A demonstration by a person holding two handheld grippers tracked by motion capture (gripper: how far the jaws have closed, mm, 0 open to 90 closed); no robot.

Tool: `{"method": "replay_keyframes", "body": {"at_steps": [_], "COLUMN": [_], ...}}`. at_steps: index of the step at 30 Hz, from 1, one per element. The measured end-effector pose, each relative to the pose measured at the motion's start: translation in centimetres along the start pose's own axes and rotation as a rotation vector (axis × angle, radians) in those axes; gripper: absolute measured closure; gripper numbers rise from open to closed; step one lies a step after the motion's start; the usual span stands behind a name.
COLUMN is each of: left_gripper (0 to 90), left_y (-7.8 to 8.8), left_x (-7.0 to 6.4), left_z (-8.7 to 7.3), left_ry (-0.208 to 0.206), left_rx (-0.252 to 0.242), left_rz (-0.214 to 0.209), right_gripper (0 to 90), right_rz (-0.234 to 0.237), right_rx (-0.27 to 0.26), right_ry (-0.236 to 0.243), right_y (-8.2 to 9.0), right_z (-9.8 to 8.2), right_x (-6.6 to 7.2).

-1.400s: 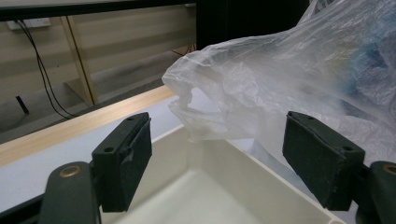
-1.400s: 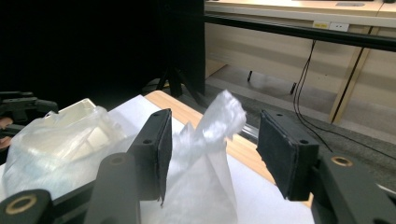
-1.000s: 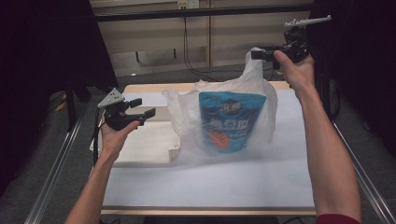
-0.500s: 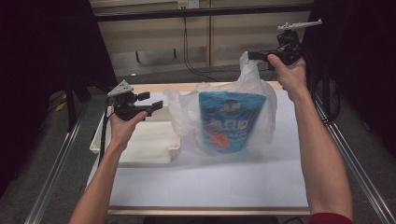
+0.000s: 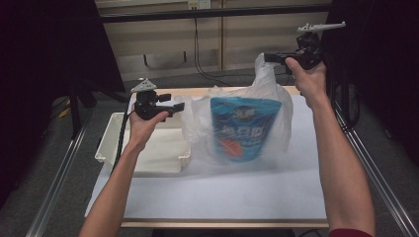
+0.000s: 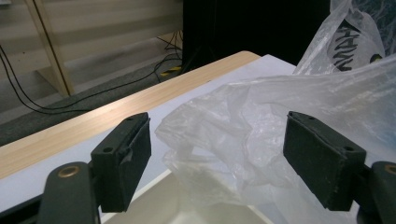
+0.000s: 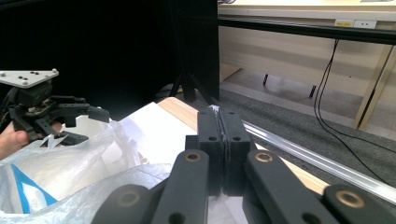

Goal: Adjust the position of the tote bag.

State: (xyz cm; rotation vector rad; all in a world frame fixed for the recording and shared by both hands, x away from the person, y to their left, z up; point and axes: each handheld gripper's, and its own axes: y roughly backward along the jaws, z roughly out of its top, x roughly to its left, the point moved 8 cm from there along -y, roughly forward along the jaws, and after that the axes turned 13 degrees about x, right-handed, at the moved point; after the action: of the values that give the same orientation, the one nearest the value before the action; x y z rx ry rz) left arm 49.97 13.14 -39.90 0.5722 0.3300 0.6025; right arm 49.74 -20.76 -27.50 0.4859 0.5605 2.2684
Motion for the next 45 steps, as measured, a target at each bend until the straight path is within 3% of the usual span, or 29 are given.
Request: {"method": "replay_keyframes", "body": {"at_steps": [10,14,16,22,26,31,33,36,39,41,43,45], "left_gripper": [23.7,27.5,34.8,38.2,40.1,39.9,35.1,34.0,32.3,33.6,38.6,41.5], "left_y": [0.3,0.5,0.5,0.8,0.4,-0.9,-1.4,-1.8,-1.8,-1.6,-1.4,-1.1], "left_x": [1.3,1.7,1.9,2.9,3.5,3.6,3.6,3.6,3.5,2.9,2.6,2.0], "left_z": [-0.6,-1.0,-1.2,-2.2,-2.4,-2.8,-2.9,-2.0,-1.6,-0.7,-0.3,0.3], "left_ry": [0.033,0.042,0.038,0.065,0.065,0.070,0.068,0.076,0.075,0.036,0.031,0.001], "left_rx": [0.010,0.005,0.001,0.011,0.012,0.024,0.035,-0.021,-0.031,-0.036,-0.052,-0.067], "left_rz": [0.026,0.018,0.023,0.038,0.062,0.043,0.047,0.022,0.003,0.004,0.005,-0.004], "right_gripper": [89.0,89.0,89.0,89.0,89.0,89.0,89.0,89.0,89.0,89.0,89.0,89.1], "right_rz": [-0.009,-0.011,-0.011,-0.015,-0.017,-0.018,-0.019,-0.024,-0.023,-0.022,-0.022,-0.021], "right_rx": [-0.006,-0.010,-0.012,-0.015,-0.017,-0.017,-0.013,-0.011,-0.018,-0.018,-0.019,-0.020], "right_ry": [0.006,0.007,0.009,0.008,0.006,0.010,0.014,0.017,0.022,0.023,0.022,0.021], "right_y": [0.7,1.0,1.0,1.3,1.5,1.6,1.7,1.9,2.2,2.3,2.3,2.3], "right_z": [0.1,0.2,0.2,0.3,0.3,0.4,0.4,0.5,0.7,0.7,0.7,0.7], "right_x": [0.1,0.1,0.1,0.0,-0.1,0.1,0.0,0.0,0.2,0.2,0.2,0.2]}}
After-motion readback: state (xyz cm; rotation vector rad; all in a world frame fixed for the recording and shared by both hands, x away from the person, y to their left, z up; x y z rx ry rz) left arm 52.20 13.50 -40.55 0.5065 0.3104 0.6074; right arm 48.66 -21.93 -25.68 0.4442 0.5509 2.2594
